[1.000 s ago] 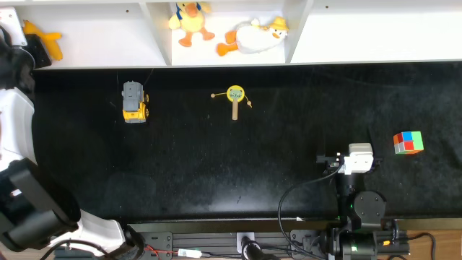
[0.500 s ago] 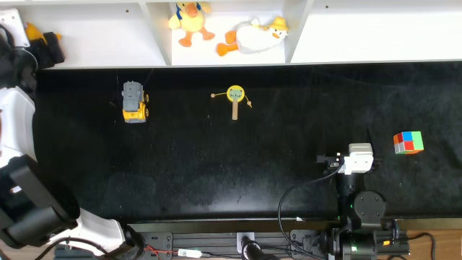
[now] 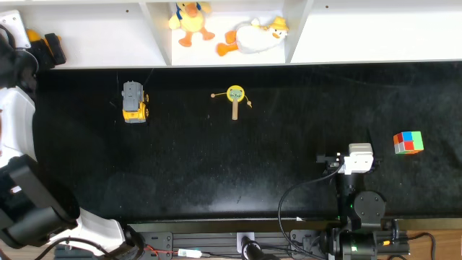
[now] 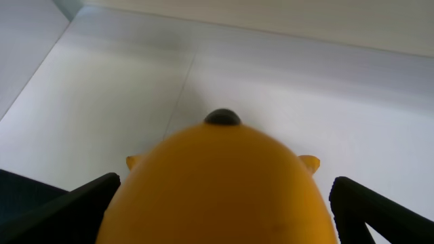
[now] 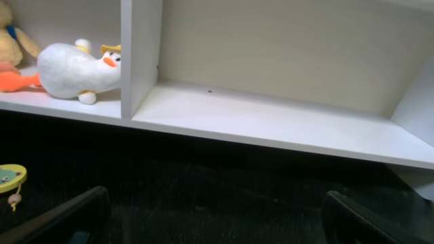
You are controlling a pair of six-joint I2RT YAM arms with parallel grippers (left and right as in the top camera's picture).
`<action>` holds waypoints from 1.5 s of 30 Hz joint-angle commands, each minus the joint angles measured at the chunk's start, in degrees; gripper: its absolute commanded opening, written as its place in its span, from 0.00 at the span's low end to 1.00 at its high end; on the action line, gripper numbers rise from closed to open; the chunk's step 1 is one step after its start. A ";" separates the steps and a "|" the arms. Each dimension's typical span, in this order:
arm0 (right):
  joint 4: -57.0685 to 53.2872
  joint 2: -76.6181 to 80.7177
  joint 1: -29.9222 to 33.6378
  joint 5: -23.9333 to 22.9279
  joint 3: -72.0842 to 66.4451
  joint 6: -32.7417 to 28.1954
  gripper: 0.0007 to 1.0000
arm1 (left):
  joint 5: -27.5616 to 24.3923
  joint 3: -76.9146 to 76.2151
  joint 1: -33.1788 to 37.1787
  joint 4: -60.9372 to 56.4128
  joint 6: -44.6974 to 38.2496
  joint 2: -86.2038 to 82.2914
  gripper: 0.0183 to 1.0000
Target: Store Toys
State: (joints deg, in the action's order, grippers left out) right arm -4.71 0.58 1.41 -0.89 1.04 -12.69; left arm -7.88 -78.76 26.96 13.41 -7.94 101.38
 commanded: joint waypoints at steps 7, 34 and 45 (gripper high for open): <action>0.31 -0.37 -0.31 -0.17 -0.76 -0.17 0.99 | 0.94 -0.81 -0.04 2.99 -0.11 -4.13 1.00; 0.28 -0.37 -0.31 -0.17 -0.76 -0.17 1.00 | 0.92 22.05 -0.87 9.88 1.22 -29.24 1.00; 0.28 -0.37 -0.31 -0.17 -0.76 -0.17 1.00 | 4.83 34.01 -20.48 16.31 11.37 -36.89 1.00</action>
State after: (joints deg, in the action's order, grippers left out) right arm -4.71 0.58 1.41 -0.89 1.04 -12.71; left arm -6.07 -45.10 11.18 29.47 -0.25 63.96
